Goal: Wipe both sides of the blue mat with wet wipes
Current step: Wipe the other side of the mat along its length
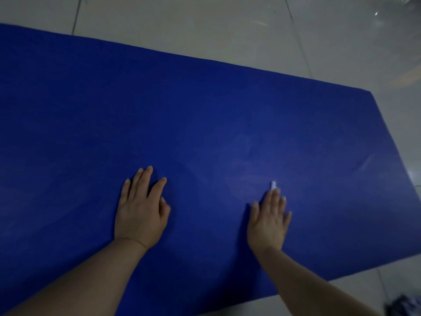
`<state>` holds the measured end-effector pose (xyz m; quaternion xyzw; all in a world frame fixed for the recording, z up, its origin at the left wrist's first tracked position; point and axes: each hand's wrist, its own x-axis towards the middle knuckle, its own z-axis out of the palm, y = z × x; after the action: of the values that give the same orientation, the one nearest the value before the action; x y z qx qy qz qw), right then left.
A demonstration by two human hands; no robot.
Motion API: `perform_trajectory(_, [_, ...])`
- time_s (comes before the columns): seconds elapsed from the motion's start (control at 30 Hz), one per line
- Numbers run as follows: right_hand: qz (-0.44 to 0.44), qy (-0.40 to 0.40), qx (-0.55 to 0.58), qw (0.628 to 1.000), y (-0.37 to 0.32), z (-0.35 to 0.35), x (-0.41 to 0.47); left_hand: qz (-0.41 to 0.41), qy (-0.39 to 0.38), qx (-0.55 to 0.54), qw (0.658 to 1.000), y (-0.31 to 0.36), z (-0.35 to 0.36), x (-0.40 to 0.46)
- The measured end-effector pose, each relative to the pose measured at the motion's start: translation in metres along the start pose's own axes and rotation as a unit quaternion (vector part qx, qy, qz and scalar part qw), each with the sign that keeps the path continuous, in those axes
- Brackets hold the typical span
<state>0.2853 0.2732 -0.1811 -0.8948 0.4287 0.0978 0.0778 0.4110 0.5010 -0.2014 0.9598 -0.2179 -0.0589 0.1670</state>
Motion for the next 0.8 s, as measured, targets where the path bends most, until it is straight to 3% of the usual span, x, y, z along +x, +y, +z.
perform_trajectory(0.07, [-0.13, -0.007, 0.009, 0.991, -0.034, 0.009, -0.034, -0.001, -0.004, 0.0, 1.0, 0.0, -0.001, -0.001])
perform_trajectory(0.13, [-0.28, -0.019, -0.048, 0.958, -0.059, 0.024, -0.068, 0.0, -0.004, -0.002, 1.0, -0.001, -0.001, -0.001])
perform_trajectory(0.17, [-0.314, -0.013, -0.068, 0.947, -0.065, 0.028, -0.075, 0.001, -0.003, -0.005, 1.0, -0.001, 0.0, 0.0])
perform_trajectory(0.33, [-0.322, -0.01, -0.08, 0.943, -0.057, 0.028, -0.064, 0.024, 0.043, -0.057, 0.997, -0.01, -0.007, -0.02])
perform_trajectory(0.5, [-0.305, -0.006, -0.067, 0.95, -0.036, 0.026, -0.059, -0.019, 0.041, 0.008, 0.999, -0.025, -0.009, -0.098])
perform_trajectory(0.57, [-0.22, -0.006, -0.052, 0.974, 0.0, 0.017, -0.05, -0.049, 0.014, 0.023, 0.998, -0.024, -0.008, -0.109])
perform_trajectory(0.63, [-0.07, -0.026, -0.044, 0.996, 0.035, 0.007, -0.043, -0.064, 0.004, 0.017, 0.998, -0.024, -0.008, -0.106])
perform_trajectory(0.7, [0.019, -0.01, -0.036, 0.999, 0.04, 0.007, -0.052, -0.063, -0.002, 0.015, 0.998, -0.024, -0.008, -0.103])
perform_trajectory(0.73, [0.013, 0.014, -0.017, 1.0, 0.026, 0.011, -0.062, -0.06, -0.002, 0.016, 0.998, -0.025, -0.007, -0.102])
perform_trajectory(0.8, [-0.098, 0.016, 0.002, 0.995, -0.018, 0.023, -0.102, -0.056, -0.001, 0.019, 0.998, -0.026, -0.006, -0.102])
